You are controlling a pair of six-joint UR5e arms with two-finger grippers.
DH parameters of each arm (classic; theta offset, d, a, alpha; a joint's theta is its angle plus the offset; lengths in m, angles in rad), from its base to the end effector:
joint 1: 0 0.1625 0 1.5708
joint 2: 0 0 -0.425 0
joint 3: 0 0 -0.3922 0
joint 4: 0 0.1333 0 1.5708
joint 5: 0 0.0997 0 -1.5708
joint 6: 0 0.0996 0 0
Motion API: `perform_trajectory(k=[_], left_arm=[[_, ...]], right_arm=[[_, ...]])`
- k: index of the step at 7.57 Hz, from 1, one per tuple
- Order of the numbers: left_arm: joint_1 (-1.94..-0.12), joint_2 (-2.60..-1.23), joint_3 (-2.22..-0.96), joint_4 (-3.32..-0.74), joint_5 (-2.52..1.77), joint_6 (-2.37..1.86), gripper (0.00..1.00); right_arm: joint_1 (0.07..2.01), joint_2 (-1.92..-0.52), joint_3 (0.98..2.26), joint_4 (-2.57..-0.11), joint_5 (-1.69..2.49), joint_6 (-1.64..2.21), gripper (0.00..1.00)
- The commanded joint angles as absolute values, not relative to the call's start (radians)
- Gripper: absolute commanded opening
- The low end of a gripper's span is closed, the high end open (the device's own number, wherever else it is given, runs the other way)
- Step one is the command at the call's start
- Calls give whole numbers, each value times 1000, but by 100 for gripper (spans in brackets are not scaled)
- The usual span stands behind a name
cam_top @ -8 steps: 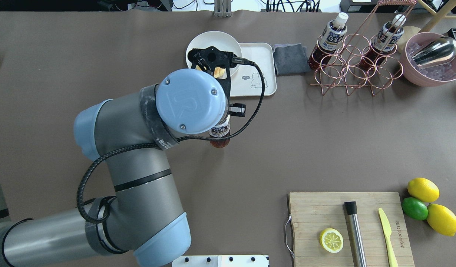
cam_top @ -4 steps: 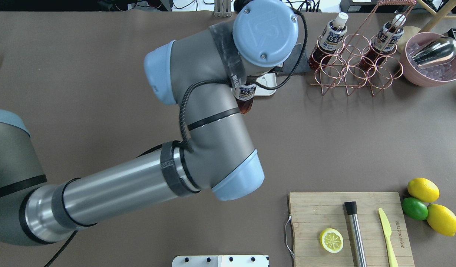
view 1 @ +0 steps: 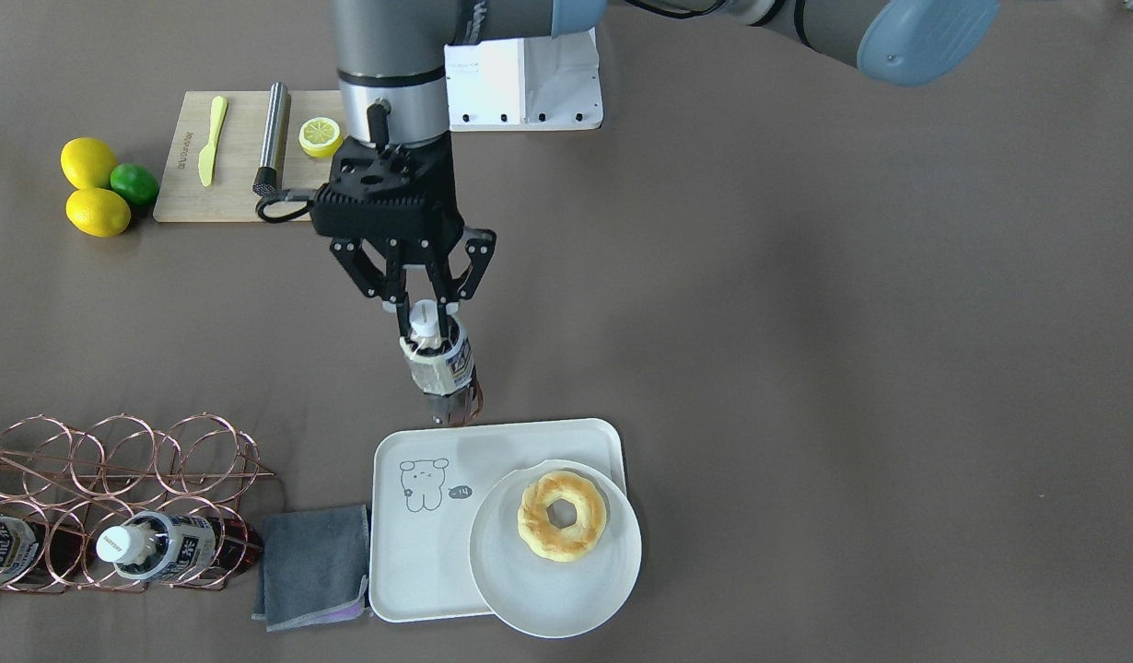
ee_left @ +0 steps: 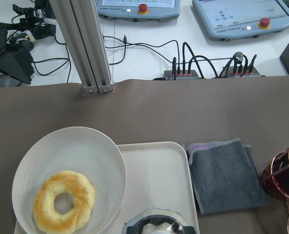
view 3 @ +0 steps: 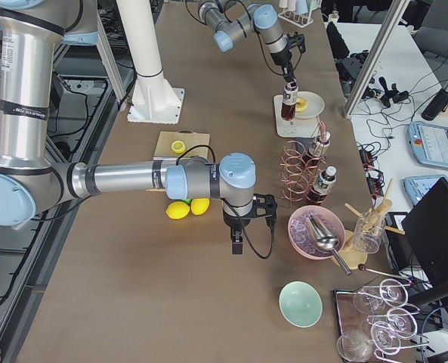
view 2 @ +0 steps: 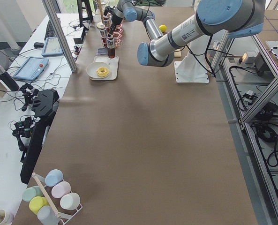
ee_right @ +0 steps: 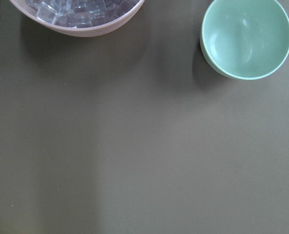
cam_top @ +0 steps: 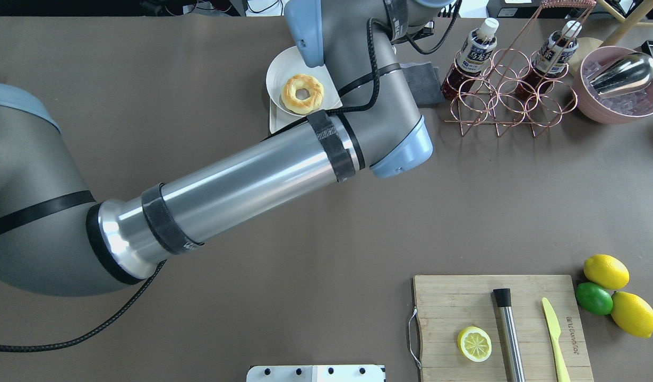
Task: Place tea on tray
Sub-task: 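Lift the bottle with the left gripper and place it on the white tray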
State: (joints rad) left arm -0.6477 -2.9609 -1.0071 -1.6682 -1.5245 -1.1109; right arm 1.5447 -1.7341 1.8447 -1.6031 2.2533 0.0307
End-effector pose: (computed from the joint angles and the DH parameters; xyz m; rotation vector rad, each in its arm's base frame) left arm 0.5733 -0.6067 -0.0692 0.5232 0.7643 -0.1956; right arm 0.0593 -0.4278 0.6078 0.0558 -0.6840 -0.0223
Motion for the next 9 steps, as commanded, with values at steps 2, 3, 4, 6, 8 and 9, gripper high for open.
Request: perform_trajectory(k=[2, 3, 4, 6, 8, 9], left_arm=[[-680, -3057, -740, -1810, -1549, -1106, 0], [-675, -3057, -738, -1812, -1552, -1106, 0], [-666, -3057, -738, -1813, -1558, -1111, 0], [-647, -3056, -738, -1818, -1559, -1115, 0], [-646, -3054, -738, -1819, -1559, -1115, 0], [-646, -3051, -741, -1819, -1559, -1100, 0]], right_arm=[[1543, -1732, 1827, -1597, 2256, 32, 100], [1543, -1732, 1825, -1597, 2256, 32, 100], [1543, -1732, 1827, -1597, 2256, 32, 100], [1543, -1733, 1825, -1600, 2255, 32, 100], [1543, -1735, 1824, -1600, 2255, 32, 100], [1543, -1735, 1824, -1600, 2256, 32, 100]])
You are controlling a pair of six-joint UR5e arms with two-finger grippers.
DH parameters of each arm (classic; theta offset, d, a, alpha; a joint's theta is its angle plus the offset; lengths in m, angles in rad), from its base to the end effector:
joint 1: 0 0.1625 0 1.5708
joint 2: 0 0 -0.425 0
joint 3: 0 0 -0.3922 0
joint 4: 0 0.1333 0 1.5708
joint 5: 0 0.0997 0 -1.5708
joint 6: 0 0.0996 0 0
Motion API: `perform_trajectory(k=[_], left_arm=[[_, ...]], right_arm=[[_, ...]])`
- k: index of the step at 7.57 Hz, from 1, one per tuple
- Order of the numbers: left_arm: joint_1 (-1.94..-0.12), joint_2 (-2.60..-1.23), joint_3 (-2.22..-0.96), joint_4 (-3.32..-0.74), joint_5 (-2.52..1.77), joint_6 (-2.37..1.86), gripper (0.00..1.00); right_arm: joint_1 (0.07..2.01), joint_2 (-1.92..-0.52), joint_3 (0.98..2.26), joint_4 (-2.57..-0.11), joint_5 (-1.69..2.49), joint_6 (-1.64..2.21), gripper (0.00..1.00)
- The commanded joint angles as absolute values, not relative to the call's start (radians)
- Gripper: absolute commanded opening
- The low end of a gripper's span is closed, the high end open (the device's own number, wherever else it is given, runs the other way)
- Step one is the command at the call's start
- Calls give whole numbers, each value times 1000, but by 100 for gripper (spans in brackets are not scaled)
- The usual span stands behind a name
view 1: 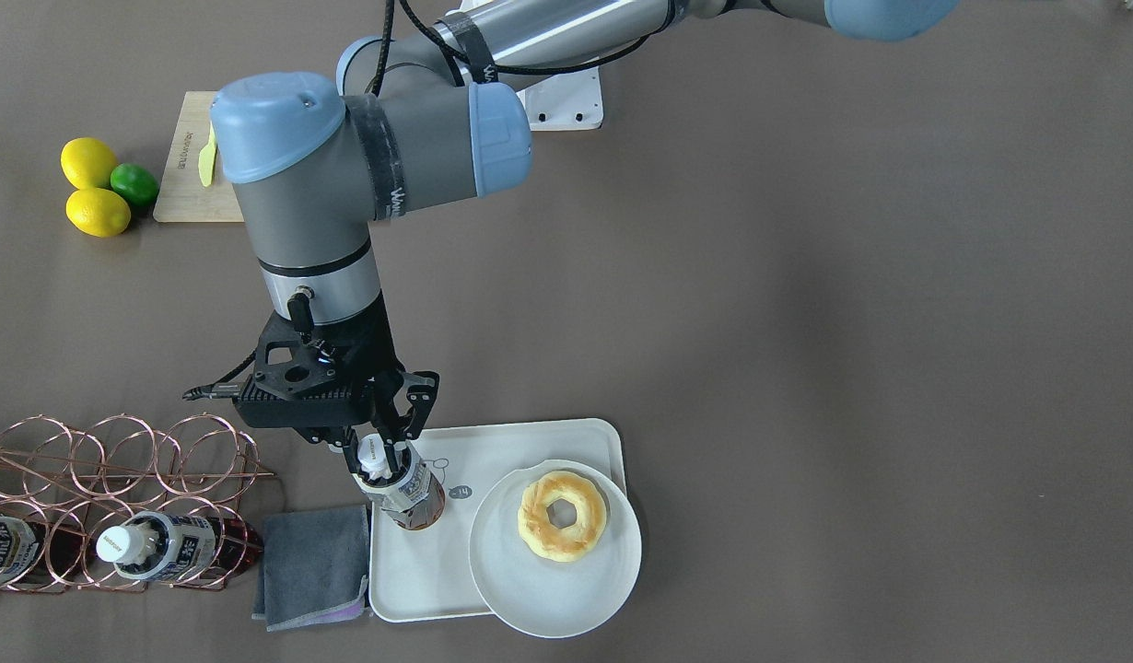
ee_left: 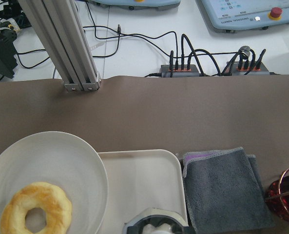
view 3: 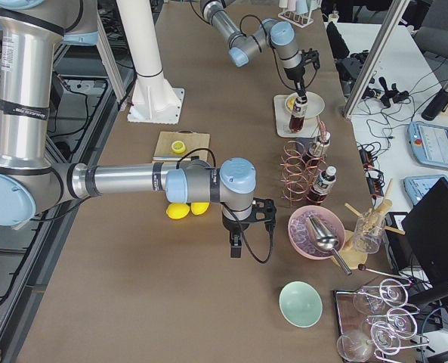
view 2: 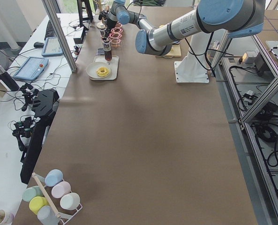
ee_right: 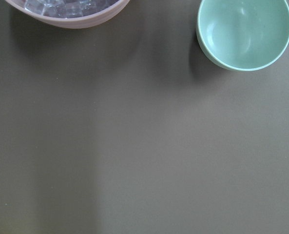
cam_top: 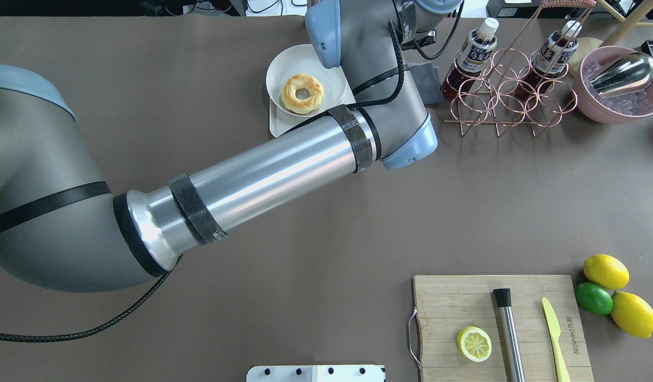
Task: Place tea on tray
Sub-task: 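Lift the bottle with the left gripper and place it on the white tray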
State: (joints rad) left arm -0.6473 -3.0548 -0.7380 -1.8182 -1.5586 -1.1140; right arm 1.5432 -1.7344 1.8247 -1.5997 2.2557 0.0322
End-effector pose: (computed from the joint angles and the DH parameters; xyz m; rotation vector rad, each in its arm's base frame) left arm 0.6172 -0.6352 -0.0544 0.4817 0.7603 -0.1830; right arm 0.0585 -0.4274 0.6173 0.0385 -0.6861 -0.0166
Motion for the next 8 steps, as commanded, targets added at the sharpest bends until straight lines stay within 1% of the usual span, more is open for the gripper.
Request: perform_trajectory(k=[1, 2, 3, 4, 5, 6, 8], left_arm=[[-646, -3051, -741, -1819, -1559, -1086, 0], [-646, -3048, -745, -1819, -1560, -1085, 0], [-646, -3048, -749, -1821, -1560, -1072, 6], [-646, -3047, -750, -1822, -1560, -1063, 65], [-647, -3043, -752, -1822, -1560, -1063, 84], [-649, -3043, -752, -1825, -1560, -1065, 96], [-666, -3043, -768, -1841, -1593, -1066, 97]], right_arm=[[1543, -1735, 1824, -1600, 2255, 32, 100], [1543, -1733, 1824, -1600, 2256, 32, 100], [1543, -1733, 1824, -1600, 2256, 32, 100], [1543, -1733, 1824, -1600, 2256, 32, 100], [1543, -1733, 1824, -1598, 2256, 32, 100], [1543, -1733, 1824, -1598, 2256, 32, 100], [1543, -1733, 1824, -1598, 2256, 32, 100]])
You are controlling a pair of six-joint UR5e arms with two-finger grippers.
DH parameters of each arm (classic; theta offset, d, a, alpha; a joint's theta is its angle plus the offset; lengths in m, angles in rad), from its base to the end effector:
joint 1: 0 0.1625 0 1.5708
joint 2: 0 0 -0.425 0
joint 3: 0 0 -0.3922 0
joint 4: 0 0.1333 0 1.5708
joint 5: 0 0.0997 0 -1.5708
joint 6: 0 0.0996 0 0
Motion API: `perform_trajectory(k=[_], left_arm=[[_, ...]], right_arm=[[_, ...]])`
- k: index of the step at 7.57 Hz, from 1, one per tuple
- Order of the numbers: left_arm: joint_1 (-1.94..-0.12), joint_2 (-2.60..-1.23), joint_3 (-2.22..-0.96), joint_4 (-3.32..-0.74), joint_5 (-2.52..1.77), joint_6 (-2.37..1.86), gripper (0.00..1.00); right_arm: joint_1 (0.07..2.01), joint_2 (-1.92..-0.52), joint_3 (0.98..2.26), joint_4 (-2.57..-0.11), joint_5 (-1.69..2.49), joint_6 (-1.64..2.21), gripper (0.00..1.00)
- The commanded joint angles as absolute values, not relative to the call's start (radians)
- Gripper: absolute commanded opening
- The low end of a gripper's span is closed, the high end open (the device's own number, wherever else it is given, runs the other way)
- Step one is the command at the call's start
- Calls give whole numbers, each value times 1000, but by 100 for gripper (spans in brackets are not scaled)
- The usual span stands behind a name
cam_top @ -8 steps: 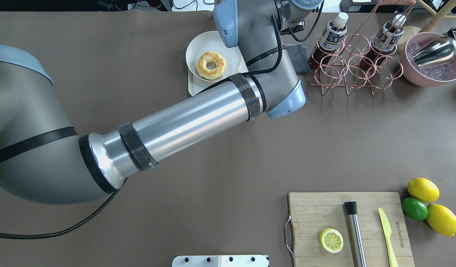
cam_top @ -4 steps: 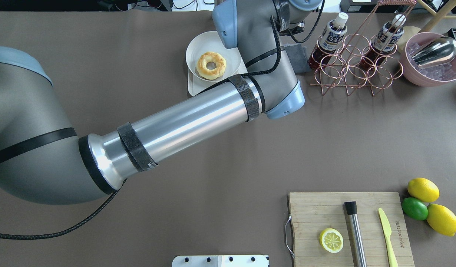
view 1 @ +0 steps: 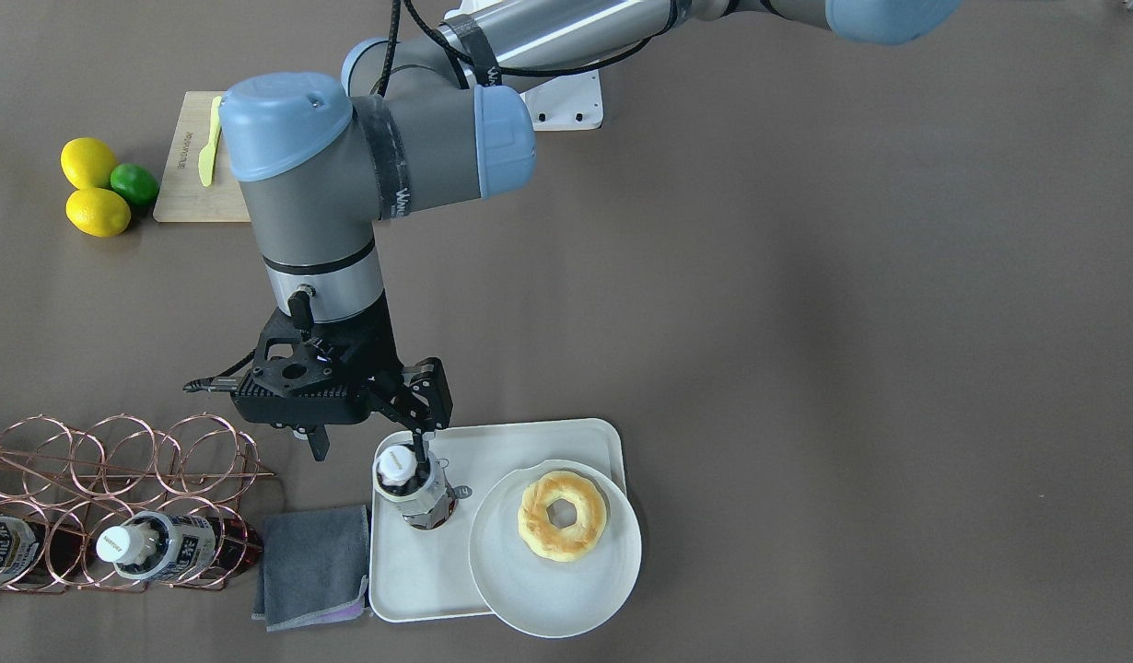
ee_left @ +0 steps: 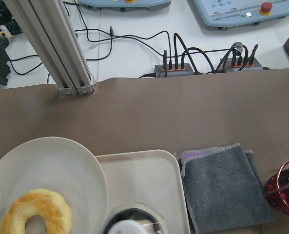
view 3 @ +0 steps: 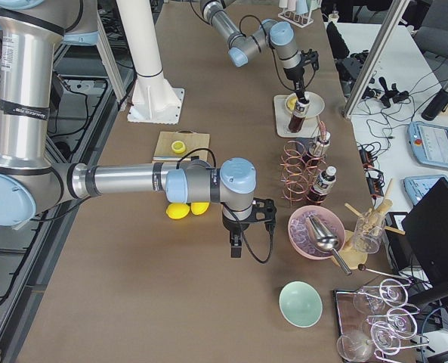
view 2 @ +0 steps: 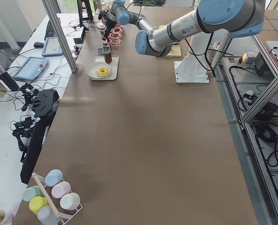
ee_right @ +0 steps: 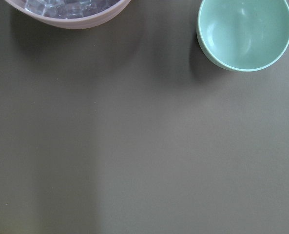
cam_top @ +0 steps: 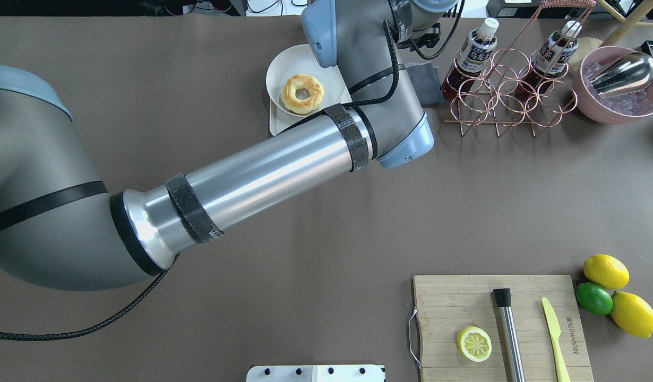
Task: Place tea on tray
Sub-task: 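Lift the bottle with the left gripper and place it on the white tray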
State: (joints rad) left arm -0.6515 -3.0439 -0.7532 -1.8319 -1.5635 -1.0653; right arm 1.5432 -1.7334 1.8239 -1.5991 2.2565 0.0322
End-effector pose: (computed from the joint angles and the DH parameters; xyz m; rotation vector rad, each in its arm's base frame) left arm 0.6134 -0.6363 -0.0536 0.5073 0.7644 -0.1390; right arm 0.0584 -0.4279 0.6172 0.0392 -0.6869 -0.0169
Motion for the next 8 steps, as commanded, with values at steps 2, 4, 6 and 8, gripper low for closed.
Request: perform_trajectory(k=[2, 4, 6, 8], left_arm=[[-707, -3040, -836, -1829, -1667, -1063, 97], [-751, -2911, -1104, -1652, -1768, -1048, 97], [-773, -2672, -1480, -1473, -1842, -1016, 97], [-820, -2324, -1841, -1428, -1851, -840, 97]], right_arm=[[1543, -1733, 1824, -1598, 2256, 32, 100], [1543, -1733, 1824, -1597, 2256, 32, 100], [1543, -1732, 1819, -1595, 2256, 32, 100], [1543, -1730, 1806, -1594, 2255, 31, 100]])
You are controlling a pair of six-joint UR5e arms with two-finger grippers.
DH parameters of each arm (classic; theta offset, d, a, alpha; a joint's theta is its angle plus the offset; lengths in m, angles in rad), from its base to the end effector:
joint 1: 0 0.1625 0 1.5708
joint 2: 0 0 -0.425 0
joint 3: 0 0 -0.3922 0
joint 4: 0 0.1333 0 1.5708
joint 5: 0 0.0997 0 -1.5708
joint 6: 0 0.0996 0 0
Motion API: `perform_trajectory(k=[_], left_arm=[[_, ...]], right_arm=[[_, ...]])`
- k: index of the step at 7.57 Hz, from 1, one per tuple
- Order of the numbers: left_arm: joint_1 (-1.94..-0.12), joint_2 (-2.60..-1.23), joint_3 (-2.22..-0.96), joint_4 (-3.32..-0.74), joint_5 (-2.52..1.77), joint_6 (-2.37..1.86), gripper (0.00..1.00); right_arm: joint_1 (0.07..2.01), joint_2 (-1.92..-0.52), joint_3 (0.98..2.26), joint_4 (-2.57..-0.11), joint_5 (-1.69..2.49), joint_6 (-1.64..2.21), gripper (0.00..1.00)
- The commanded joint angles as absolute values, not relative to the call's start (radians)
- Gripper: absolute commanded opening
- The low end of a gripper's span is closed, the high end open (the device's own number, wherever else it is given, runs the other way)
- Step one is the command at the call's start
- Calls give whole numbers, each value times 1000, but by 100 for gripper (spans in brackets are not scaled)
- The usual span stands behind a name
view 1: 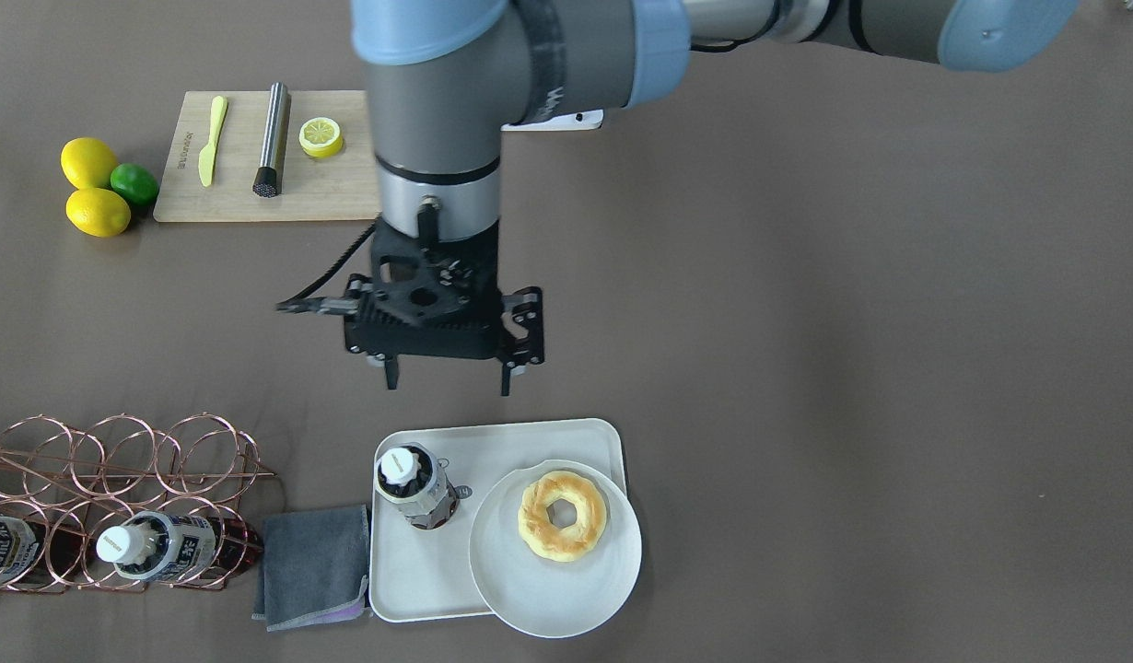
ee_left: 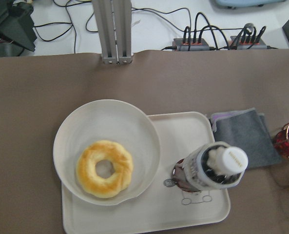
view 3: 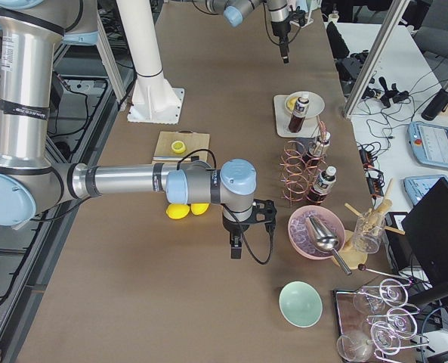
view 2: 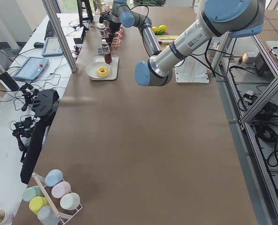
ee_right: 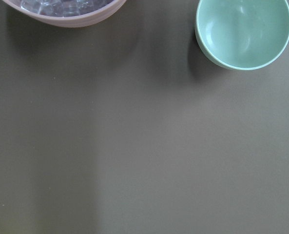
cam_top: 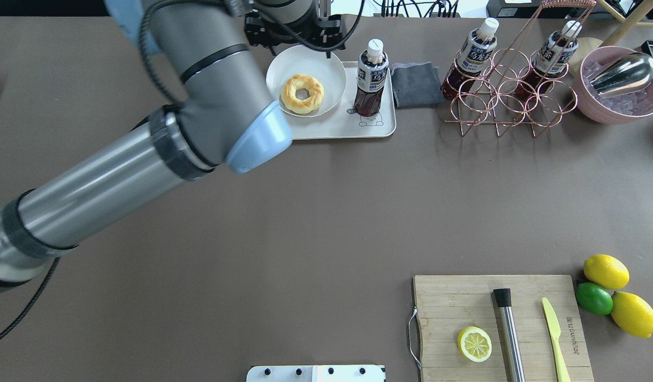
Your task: Place tea on tray
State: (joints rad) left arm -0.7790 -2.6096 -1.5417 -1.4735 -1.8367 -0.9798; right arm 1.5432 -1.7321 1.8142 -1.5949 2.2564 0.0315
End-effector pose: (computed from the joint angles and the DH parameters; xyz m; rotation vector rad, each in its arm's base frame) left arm 0.4314 -0.5764 0.0260 0.3821 0.8582 -0.0527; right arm 0.0584 -0.4284 0.6210 0.0354 -0.6867 -0.0161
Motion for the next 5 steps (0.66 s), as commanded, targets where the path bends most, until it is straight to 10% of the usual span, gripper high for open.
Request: perform_trajectory(k=[1, 5], left_arm=[[-881, -2186, -1920, -1428, -1924, -736, 97], [-1381, -1681, -1910, -1442, -2225, 151, 97]], right_arm=[[1543, -1730, 1805, -1594, 2255, 31, 100], [1543, -1727, 1796, -1592, 2255, 32, 100]])
